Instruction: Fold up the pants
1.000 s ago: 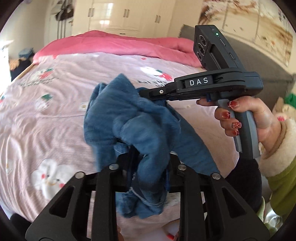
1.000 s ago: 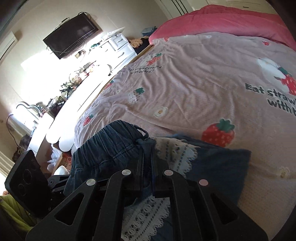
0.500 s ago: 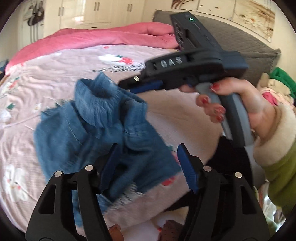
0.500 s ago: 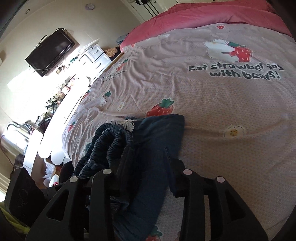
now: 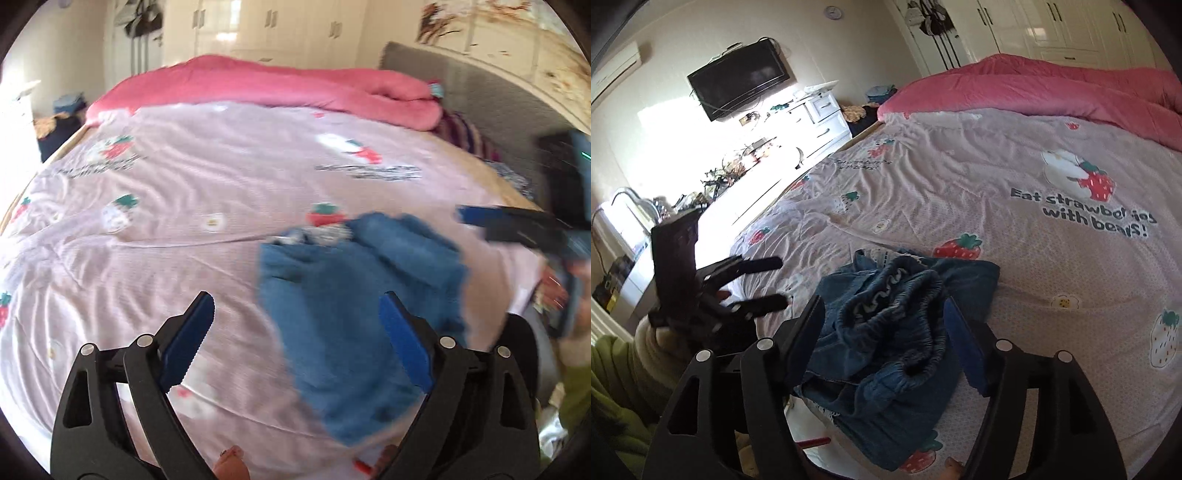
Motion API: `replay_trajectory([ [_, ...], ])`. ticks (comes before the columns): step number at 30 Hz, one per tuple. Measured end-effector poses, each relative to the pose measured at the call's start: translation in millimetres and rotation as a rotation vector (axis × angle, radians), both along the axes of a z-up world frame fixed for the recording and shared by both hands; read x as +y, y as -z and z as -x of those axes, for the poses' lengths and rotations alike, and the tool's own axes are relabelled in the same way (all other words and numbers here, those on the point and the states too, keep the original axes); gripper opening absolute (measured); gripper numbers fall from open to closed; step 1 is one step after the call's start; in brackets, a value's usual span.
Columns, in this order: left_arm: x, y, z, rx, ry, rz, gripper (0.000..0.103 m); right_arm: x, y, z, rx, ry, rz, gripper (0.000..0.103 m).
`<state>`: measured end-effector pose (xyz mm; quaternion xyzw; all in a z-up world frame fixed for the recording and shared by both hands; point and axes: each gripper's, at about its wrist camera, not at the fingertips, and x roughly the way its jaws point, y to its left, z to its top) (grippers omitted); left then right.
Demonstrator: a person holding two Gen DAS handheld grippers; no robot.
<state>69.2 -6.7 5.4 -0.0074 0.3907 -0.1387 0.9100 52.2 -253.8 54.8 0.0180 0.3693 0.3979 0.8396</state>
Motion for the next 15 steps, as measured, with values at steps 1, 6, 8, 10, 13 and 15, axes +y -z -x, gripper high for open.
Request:
replay_trajectory([
  [1, 10, 0, -6, 0.011, -0.009, -0.001, 0.084, 6, -3, 6, -0.027, -0.017, 0.024, 0.066],
  [6, 7, 1, -35, 0.053, -0.013, 0.019, 0.084, 40, -11, 27, -0.183, -0.115, 0.186, 0.066],
  [8, 0, 0, -38, 0.053, 0.0, 0.022, 0.082, 52, -4, 27, -0.18, -0.146, 0.236, 0.065],
  [10, -7, 3, -35, 0.067, 0.03, 0.057, 0.075, 62, 6, 26, -0.18, -0.17, 0.294, 0.05],
  [13, -22, 11, -32, 0.097, 0.078, 0.077, 0.062, 69, 27, 24, -0.117, -0.202, 0.36, 0.004],
  [15, -34, 20, -33, 0.121, 0.103, 0.052, 0.059, 64, 37, 23, -0.057, -0.204, 0.353, 0.004],
])
